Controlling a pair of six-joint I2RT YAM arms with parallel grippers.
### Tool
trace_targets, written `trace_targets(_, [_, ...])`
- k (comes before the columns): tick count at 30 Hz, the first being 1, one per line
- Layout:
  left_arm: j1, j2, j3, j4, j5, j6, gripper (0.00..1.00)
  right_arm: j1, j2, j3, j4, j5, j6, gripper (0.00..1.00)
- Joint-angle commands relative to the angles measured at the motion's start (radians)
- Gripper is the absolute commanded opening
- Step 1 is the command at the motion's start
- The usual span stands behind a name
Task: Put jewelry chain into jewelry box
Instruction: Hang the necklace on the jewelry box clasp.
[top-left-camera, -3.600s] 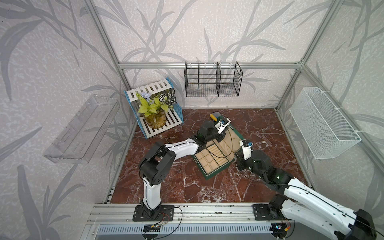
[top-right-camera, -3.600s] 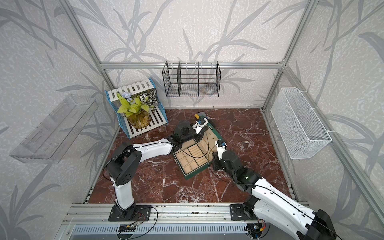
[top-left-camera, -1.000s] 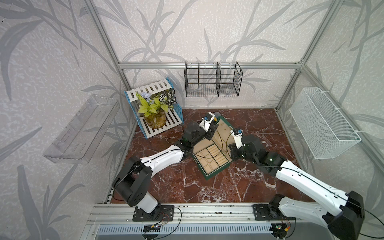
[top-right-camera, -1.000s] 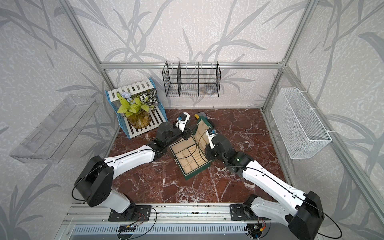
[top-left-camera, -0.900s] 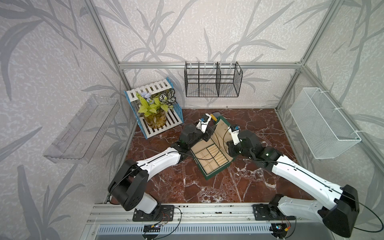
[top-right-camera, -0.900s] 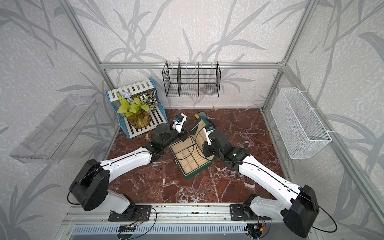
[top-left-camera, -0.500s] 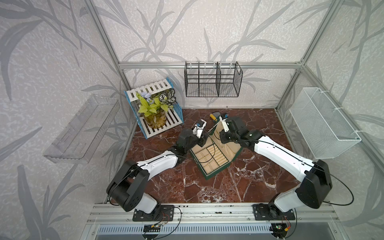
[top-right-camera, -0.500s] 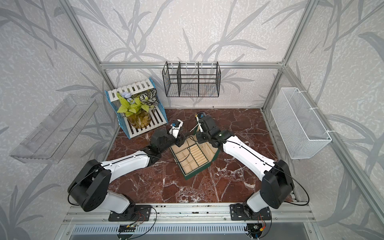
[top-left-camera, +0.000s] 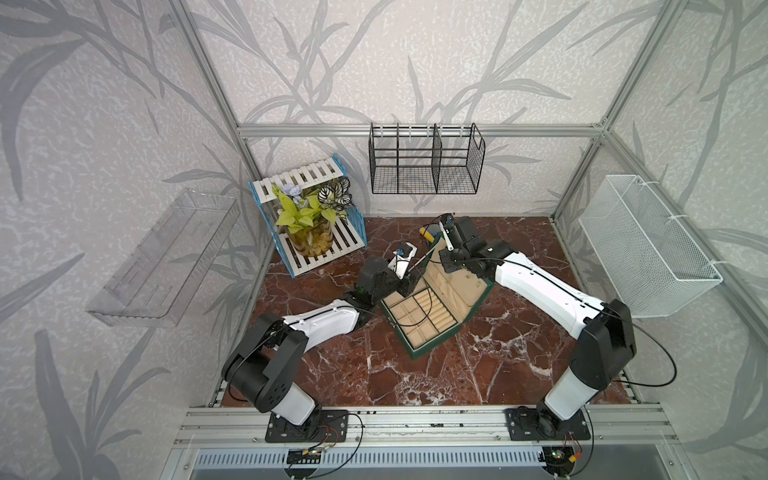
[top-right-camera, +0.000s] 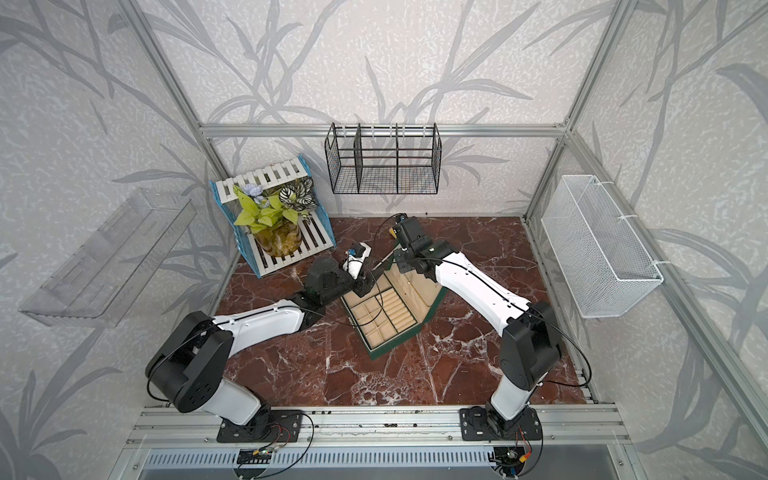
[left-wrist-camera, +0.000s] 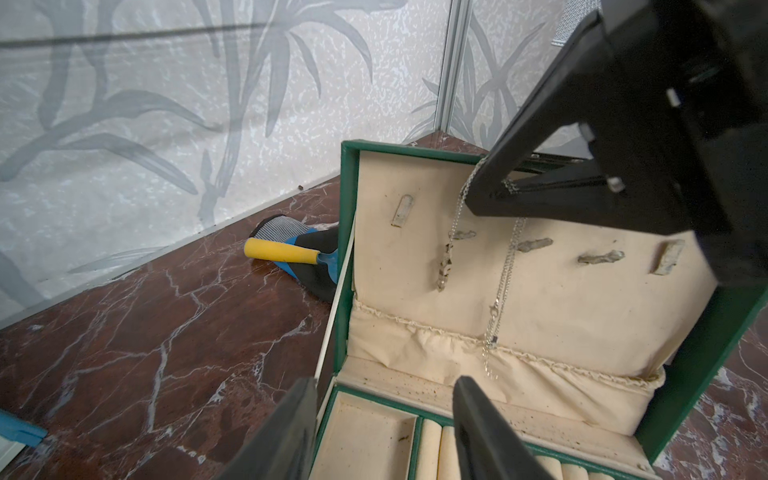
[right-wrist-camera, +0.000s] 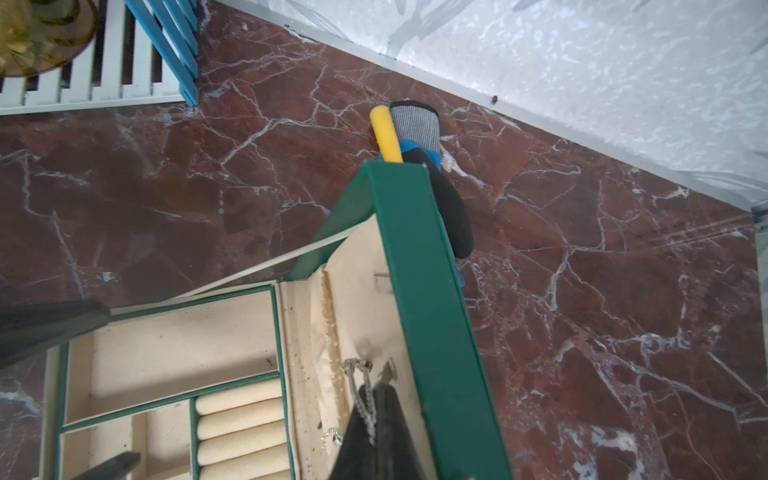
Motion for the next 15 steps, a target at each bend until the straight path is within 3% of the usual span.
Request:
trace_targets(1, [0.005,0.013,0.032,0.028,0.024,-0.008,0.56,-0.010,0.008,0.029,-0.042,0.026,-0.011,0.00])
trace_targets(15, [0.006,0.026,0.050,0.012,0.028,-0.003,0.56,-0.021,0.083,0.061,-0.040,0.072,-0.046,0.00])
